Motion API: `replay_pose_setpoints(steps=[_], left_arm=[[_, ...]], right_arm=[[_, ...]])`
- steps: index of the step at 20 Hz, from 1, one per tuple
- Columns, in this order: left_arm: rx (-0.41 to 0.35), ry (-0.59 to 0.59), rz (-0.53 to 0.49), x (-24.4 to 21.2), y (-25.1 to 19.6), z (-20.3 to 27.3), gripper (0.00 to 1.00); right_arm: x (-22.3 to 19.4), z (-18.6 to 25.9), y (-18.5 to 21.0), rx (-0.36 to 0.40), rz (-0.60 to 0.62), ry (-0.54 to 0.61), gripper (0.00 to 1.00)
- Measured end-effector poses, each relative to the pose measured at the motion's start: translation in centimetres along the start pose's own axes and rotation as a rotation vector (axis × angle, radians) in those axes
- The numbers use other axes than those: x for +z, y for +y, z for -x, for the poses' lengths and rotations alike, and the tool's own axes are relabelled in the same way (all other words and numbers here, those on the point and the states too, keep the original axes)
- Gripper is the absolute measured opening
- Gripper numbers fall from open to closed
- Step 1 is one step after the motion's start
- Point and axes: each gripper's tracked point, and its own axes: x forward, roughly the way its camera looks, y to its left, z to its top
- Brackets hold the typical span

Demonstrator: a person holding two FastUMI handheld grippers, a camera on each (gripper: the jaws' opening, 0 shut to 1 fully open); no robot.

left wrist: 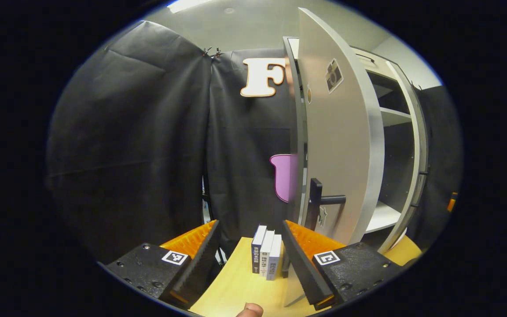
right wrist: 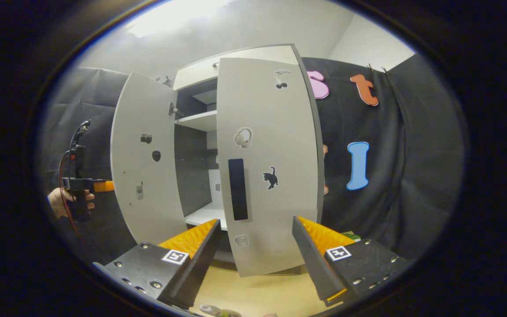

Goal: Grasp the bottle in the cabinet with the left hand and place it on the coaster, then close the right door with the right hand and the left door with the left hand.

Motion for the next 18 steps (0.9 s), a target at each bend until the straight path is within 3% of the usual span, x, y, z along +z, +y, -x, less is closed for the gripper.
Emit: replay_pose_setpoints(steps=[1,5,8,10,11,16,18], left_arm=[[-0.011,0.008,0.015,-0.1,-0.3,0.1,0.89],[-0.035,0.006,-0.021,-0.1,-2.3,0.6,0.88],[-0.062,0.010,-0.020,-0.2,-4.3,0.7,0.89],[-0.058,0.018,-0.018,-0.3,-5.2,0.9,0.84],[-0.054,0.021,-0.015,-0.3,-5.5,0.9,0.88],[-0.091,0.035,0.006,-0.7,-7.9,0.8,0.89],[-0.113,0.034,-0.003,-0.5,-9.2,0.7,0.84]], right_arm=[[-0.1,0.2,0.5,0.007,-0.001,-0.002,0.98],[-1.0,1.2,1.5,0.056,-0.030,0.008,0.98],[-0.6,1.5,1.0,0.048,-0.051,-0.003,1.00],[-0.6,1.8,0.7,0.047,-0.053,-0.005,0.98],[-0.8,2.0,0.3,0.038,-0.049,0.000,0.98],[-0.7,3.0,-1.6,0.011,-0.057,0.004,0.98],[-0.8,3.4,-1.9,0.006,-0.060,0.005,0.98]])
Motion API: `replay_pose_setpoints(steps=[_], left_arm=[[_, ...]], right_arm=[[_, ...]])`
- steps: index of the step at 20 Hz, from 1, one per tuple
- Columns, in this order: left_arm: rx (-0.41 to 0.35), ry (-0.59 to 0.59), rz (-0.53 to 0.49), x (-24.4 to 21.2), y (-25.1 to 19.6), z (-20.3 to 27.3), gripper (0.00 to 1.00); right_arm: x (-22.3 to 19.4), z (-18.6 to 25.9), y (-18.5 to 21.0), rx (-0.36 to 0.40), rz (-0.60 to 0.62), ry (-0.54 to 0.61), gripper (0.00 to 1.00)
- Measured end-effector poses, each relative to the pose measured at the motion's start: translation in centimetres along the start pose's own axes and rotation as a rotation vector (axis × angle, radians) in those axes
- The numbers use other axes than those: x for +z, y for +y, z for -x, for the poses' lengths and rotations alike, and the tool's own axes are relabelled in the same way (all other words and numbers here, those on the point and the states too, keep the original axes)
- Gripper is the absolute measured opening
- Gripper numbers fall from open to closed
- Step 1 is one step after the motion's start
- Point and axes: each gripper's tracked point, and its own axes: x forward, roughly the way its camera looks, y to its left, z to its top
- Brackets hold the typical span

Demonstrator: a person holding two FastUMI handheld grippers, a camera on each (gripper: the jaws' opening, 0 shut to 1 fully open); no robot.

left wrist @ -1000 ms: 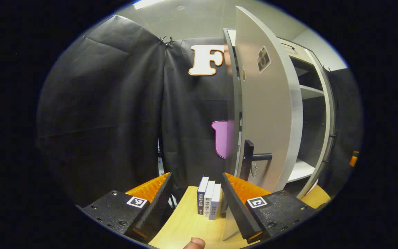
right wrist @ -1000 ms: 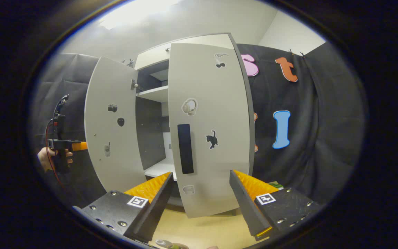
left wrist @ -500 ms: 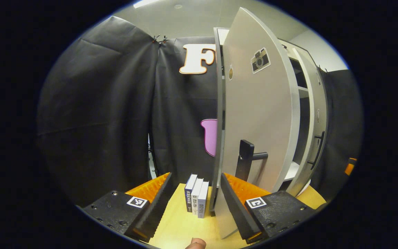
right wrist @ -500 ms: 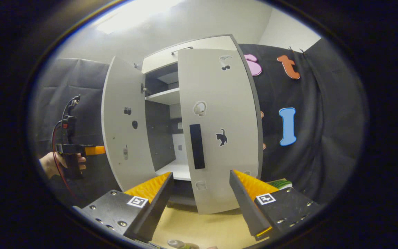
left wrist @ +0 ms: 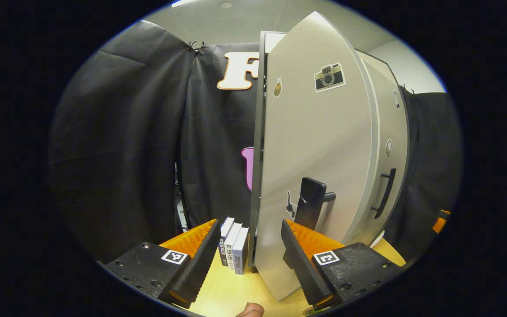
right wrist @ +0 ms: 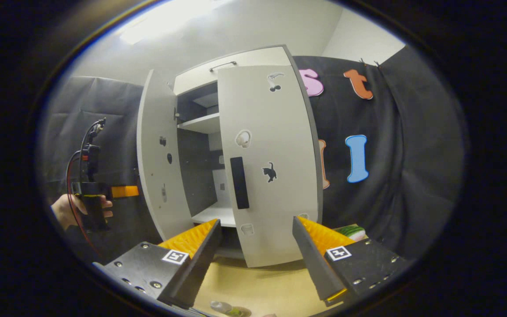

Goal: Grasp the bottle in the cabinet with the left hand and place it on the coaster, then close the right door with the right hand and the left door with the left hand.

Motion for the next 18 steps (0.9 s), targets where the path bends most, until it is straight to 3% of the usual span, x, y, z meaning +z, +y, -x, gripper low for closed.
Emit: replay_pose_setpoints(steps=[1,2,3,5,6,10,11,14,16,18], left_arm=[[-0.013,-0.003,-0.006,0.1,-0.7,-0.2,0.89],[-0.023,-0.004,-0.014,0.2,-1.2,-0.5,0.84],[-0.030,-0.002,-0.021,0.0,-1.6,-0.6,0.89],[-0.044,0.002,-0.039,0.0,-2.6,-0.8,0.84],[-0.051,0.001,-0.043,0.1,-3.1,-1.0,0.89],[-0.120,0.007,-0.035,0.0,-5.8,-1.5,0.89],[-0.141,0.008,-0.028,-0.1,-6.7,-1.5,0.84],[-0.151,-0.012,-0.059,0.4,-8.1,-1.1,0.90],[-0.160,-0.021,-0.088,0.3,-8.8,-0.4,0.87],[-0.167,-0.033,-0.091,0.2,-9.2,0.4,0.90]], right_arm=[[0.0,0.3,-0.1,-0.003,-0.001,-0.002,0.98],[0.0,0.4,-0.3,-0.010,0.000,-0.002,0.98],[0.0,0.6,-0.5,-0.015,0.001,0.001,0.98],[-0.1,1.0,-0.9,-0.024,0.004,0.003,0.98],[0.0,1.1,-1.1,-0.030,0.005,0.002,0.98],[0.0,1.8,-1.4,-0.049,0.002,0.006,0.98],[0.0,2.1,-1.5,-0.056,0.003,0.007,0.98],[-0.2,3.0,-0.5,-0.070,0.001,0.002,0.98],[-0.2,3.4,-0.5,-0.072,0.003,0.007,0.98],[-0.3,3.8,-0.5,-0.073,-0.002,0.007,0.98]])
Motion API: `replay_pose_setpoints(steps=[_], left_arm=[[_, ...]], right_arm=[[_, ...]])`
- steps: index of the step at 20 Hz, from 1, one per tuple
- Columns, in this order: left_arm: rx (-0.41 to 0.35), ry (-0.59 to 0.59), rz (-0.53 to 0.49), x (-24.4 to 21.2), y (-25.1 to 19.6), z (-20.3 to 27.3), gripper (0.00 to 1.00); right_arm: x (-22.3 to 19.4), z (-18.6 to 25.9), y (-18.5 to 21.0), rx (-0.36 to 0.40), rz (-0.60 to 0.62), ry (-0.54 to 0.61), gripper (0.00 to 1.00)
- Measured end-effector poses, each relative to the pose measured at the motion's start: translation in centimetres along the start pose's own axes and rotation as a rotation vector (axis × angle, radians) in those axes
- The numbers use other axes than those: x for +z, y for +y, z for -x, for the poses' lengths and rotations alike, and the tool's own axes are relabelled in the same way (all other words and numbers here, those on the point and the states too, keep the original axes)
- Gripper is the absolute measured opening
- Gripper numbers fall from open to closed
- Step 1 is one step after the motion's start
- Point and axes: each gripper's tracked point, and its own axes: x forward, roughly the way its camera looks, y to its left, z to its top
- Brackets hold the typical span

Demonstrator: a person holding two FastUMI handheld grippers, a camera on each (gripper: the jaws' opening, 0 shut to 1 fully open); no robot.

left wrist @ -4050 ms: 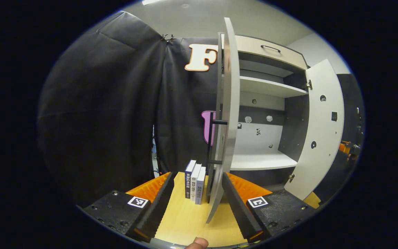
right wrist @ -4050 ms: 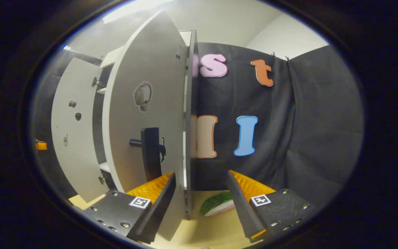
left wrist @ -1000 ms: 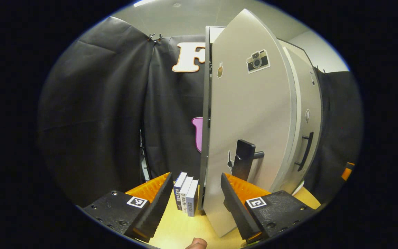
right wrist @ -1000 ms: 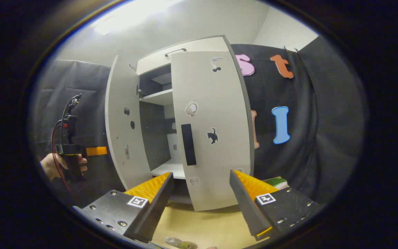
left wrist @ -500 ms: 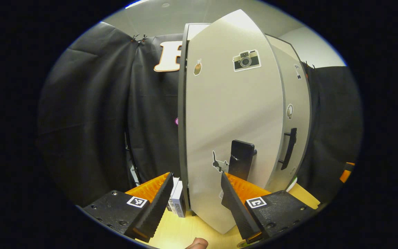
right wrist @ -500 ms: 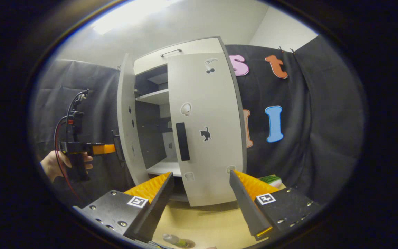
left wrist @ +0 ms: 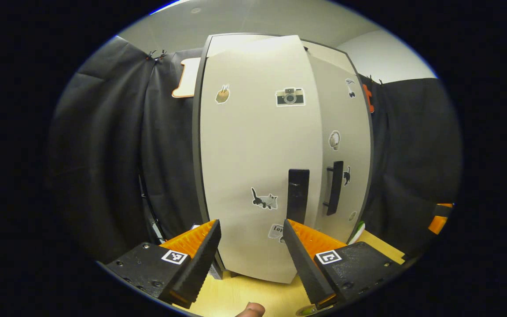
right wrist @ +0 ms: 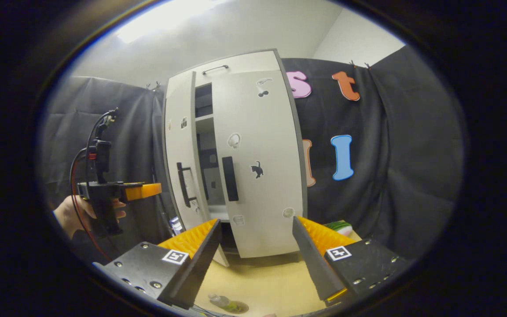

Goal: Grasp the bottle in the cabinet with the left hand and place it on the coaster, then close the right door with the right hand and the left door with the left hand.

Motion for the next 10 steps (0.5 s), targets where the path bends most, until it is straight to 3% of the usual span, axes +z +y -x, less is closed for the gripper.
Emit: replay_pose_setpoints(steps=[2,4,10], left_arm=[[-0.005,-0.004,0.036,-0.3,-0.5,1.1,0.87],[0.006,0.012,0.064,-0.9,-0.5,2.3,0.90],[0.110,0.001,0.076,-1.9,0.2,6.4,0.87]], right_arm=[[0.2,0.5,-0.2,-0.003,-0.014,0.002,0.98],[0.2,0.9,-0.3,-0.007,-0.020,0.001,0.98],[1.2,1.8,0.0,-0.014,0.018,-0.051,0.98]])
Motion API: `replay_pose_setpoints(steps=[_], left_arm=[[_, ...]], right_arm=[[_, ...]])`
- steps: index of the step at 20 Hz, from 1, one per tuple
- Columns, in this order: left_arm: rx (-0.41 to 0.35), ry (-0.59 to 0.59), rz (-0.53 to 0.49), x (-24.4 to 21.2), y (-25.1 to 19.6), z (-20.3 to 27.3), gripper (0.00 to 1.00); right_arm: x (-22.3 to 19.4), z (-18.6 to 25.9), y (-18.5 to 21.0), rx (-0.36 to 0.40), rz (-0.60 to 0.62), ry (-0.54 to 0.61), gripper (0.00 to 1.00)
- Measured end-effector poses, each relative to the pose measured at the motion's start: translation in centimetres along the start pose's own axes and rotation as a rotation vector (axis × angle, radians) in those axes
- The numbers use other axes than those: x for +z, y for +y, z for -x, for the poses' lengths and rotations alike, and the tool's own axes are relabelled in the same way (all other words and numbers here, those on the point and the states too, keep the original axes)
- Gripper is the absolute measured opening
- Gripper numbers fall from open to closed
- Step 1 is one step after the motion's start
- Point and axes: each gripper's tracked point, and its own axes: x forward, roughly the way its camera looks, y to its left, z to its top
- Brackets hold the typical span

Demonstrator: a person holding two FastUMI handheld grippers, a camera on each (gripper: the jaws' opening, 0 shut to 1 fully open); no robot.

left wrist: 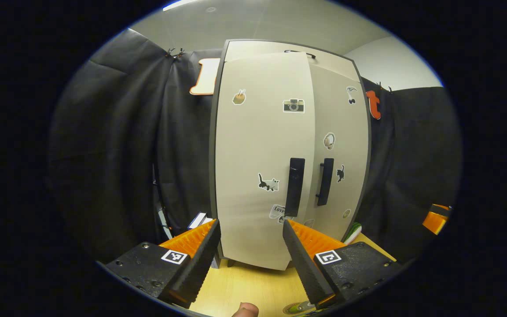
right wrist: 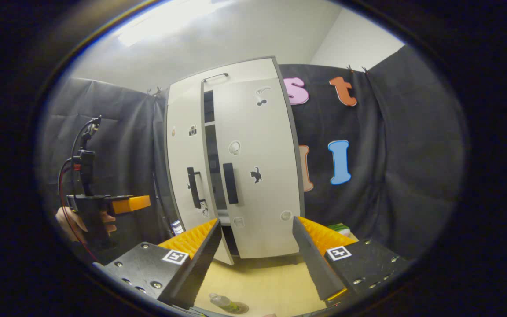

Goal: Grasp the bottle in the cabinet with the left hand and place it on the coaster, then close the right door with the right hand and the left door with the left hand.

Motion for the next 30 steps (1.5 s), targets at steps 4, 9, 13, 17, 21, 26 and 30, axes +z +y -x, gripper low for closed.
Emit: replay_pose_setpoints(steps=[4,9,13,17,21,26,30], left_arm=[[0.037,0.002,0.053,-1.1,0.2,2.3,0.92],[0.031,0.046,0.028,-2.6,0.8,3.7,0.92],[0.012,0.028,-0.019,-1.7,1.4,3.2,0.92],[-0.031,-0.004,-0.033,0.4,0.7,2.4,0.92],[-0.081,-0.042,-0.068,1.6,-0.2,2.1,0.92],[-0.133,-0.026,-0.020,1.6,-1.0,1.7,0.92],[-0.168,-0.077,-0.024,3.8,-1.4,1.5,0.92]], right_arm=[[0.1,0.1,1.6,-0.010,0.017,-0.013,0.98],[1.2,0.2,2.0,-0.072,0.064,-0.043,0.98],[2.5,-0.3,2.1,-0.121,0.100,-0.060,0.98],[3.8,-0.9,1.9,-0.161,0.168,-0.081,0.98],[3.2,-1.5,1.5,-0.209,0.220,-0.057,0.98],[3.2,-1.5,2.8,-0.204,0.212,-0.062,0.98],[3.4,-1.2,3.1,-0.211,0.203,-0.086,0.98]])
